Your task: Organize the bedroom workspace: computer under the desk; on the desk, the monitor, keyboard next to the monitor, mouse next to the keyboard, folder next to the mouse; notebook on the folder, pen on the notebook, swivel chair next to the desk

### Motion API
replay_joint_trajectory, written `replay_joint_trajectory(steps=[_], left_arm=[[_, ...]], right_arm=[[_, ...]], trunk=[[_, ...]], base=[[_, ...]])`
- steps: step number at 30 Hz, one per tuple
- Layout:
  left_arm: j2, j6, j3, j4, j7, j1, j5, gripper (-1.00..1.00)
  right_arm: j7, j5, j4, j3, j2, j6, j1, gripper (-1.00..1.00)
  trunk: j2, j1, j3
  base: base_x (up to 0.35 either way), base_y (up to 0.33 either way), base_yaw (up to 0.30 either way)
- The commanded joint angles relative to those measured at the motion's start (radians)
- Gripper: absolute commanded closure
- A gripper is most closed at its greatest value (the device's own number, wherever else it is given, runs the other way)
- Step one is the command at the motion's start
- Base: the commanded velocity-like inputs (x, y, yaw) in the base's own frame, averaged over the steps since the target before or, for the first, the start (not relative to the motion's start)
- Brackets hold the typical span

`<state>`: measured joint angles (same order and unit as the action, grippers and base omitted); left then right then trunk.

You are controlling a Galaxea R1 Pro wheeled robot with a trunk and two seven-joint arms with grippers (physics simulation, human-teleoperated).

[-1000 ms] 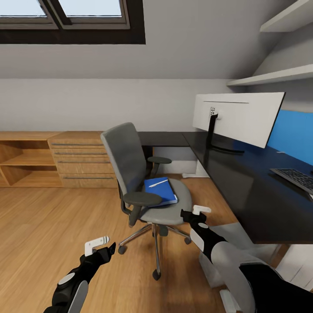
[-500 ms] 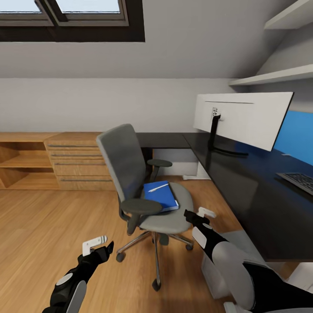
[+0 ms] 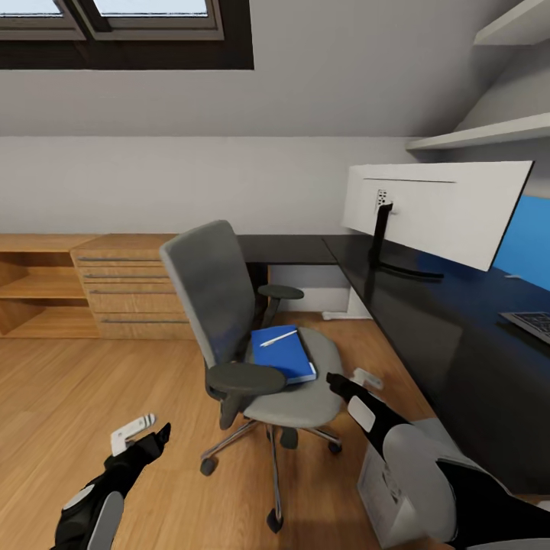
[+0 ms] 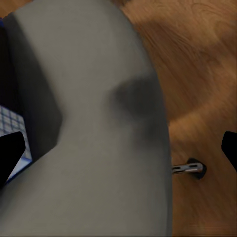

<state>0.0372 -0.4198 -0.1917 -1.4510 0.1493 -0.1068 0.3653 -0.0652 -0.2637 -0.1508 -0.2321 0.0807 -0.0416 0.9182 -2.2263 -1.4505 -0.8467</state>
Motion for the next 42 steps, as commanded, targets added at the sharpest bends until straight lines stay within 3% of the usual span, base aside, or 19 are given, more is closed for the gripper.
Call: replay_joint_trajectory(steps=[1, 6, 13, 27, 42], left_arm=[[0.001, -0.005, -0.01, -0.002, 0.006, -0.001, 0.023, -1.0], [0.001, -0.006, -0.066, -0.004, 0.007, -0.001, 0.11, -1.0], [0.0, -0.007, -0.117, -0.007, 0.008, -0.001, 0.192, -1.0], [-0.002, -0.007, -0.132, -0.008, 0.009, -0.001, 0.198, -1.0], [0.0, -0.003, -0.126, -0.006, 0.004, -0.001, 0.19, -1.0]], right_arm=[[0.0, -0.009, 0.0, -0.002, -0.001, -0.001, 0.001, -1.0], [0.005, -0.047, 0.0, -0.002, -0.007, 0.008, 0.001, -1.0], [0.008, -0.095, -0.001, -0.003, -0.027, 0.011, 0.001, -1.0], [0.008, -0.098, -0.001, -0.003, -0.029, 0.011, 0.001, -1.0], [0.008, -0.098, -0.001, -0.003, -0.029, 0.008, 0.001, -1.0]], trunk=[[0.0, 0.0, -0.001], [0.0, 0.0, -0.001], [-0.014, -0.008, -0.007], [-0.112, -0.061, -0.051], [-0.112, -0.061, -0.051]], base=[[0.027, 0.0, 0.0], [0.013, 0.0, 0.0], [0.003, 0.0, 0.0], [0.0, 0.0, 0.0], [0.051, 0.0, 0.0]])
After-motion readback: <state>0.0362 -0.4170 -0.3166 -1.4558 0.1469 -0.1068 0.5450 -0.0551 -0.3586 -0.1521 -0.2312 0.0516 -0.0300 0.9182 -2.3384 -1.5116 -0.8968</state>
